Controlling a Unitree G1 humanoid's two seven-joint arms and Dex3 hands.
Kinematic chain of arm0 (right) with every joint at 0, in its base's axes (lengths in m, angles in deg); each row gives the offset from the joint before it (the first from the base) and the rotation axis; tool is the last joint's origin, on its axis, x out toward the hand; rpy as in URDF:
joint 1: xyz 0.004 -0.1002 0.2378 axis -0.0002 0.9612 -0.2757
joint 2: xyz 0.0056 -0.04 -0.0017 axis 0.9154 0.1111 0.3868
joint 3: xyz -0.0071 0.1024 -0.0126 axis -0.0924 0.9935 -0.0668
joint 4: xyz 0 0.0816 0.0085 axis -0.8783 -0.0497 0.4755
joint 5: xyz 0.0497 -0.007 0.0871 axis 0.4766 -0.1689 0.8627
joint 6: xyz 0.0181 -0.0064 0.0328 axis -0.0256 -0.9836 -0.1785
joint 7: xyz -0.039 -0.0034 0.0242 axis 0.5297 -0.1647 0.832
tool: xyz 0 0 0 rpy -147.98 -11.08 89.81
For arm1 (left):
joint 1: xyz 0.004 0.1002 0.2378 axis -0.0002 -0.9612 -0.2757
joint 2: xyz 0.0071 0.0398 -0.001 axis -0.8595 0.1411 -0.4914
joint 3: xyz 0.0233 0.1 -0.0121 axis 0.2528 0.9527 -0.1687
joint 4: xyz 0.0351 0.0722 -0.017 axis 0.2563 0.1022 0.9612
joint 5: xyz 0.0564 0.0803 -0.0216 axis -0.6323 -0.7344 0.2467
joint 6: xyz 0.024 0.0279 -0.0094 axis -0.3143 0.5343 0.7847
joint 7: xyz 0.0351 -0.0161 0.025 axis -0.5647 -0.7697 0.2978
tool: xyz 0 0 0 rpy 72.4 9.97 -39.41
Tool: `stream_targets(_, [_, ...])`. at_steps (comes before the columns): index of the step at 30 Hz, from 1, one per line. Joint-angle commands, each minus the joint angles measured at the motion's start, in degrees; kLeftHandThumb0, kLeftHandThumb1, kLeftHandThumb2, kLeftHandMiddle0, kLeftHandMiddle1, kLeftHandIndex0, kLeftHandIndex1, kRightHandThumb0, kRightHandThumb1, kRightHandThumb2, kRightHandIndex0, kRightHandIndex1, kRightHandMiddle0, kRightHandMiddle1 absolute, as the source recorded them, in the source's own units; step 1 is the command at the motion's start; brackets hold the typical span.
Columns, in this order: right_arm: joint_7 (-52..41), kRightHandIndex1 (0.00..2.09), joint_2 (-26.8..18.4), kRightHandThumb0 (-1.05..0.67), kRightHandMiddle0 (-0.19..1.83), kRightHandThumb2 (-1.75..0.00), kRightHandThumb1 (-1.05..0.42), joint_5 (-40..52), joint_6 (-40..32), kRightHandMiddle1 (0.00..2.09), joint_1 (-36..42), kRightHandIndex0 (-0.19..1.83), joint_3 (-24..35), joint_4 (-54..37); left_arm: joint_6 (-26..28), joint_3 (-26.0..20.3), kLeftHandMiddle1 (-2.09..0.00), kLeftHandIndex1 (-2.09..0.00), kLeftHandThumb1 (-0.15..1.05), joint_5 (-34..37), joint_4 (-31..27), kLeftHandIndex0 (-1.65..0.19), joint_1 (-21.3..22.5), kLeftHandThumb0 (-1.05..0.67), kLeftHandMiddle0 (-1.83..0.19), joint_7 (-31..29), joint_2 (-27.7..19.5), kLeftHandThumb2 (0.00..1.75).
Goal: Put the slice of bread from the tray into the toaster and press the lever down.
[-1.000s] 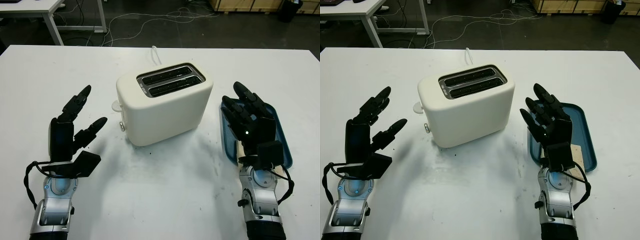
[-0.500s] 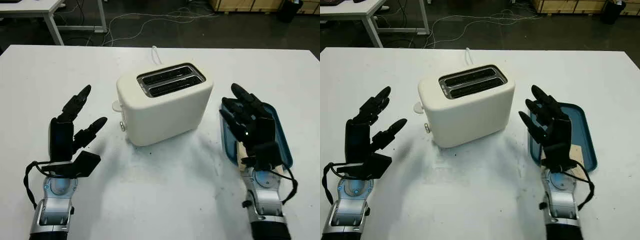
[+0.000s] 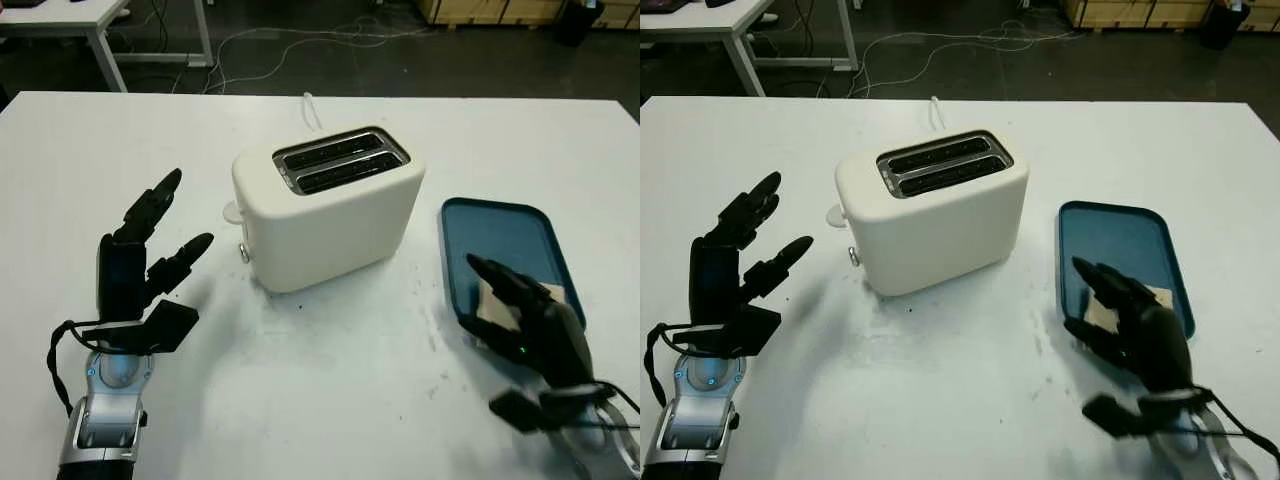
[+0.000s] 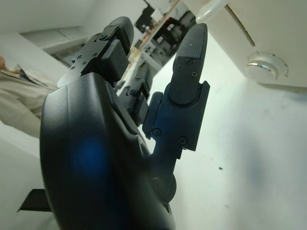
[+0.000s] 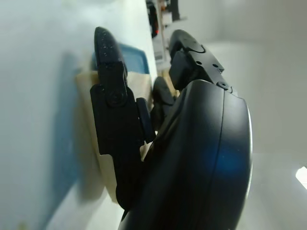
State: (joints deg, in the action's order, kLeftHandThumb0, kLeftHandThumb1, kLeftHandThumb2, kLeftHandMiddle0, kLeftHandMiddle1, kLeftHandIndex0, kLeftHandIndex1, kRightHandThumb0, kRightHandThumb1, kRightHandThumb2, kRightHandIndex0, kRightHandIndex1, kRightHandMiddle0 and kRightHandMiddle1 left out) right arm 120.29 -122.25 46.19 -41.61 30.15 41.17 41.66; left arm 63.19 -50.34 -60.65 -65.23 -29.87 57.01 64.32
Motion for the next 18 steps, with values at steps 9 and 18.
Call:
stream_targets(9, [19.96,0.00,-10.75,-0.75,0.03,-0.17,-0.92,-10.80,5.51,0.00,-0.48,0.02,-8.81,11.86,-0.54,-0.38,0.00,0.00,0.92,0.54,0.08,-0.50,0.59,-0.51,-0.58,-0.31,-1.18,0.10])
stream_targets(18, [15.01,0.00,-10.29,-0.71,0.03,-0.17,-0.92,-2.52,5.37,0.00,-4.83,0.01,-8.36,10.57,-0.83,-0.07,0.00,0.00,0.92,0.09,0.66,-0.50,0.93,-0.51,-0.58,-0.28,-1.35,0.11])
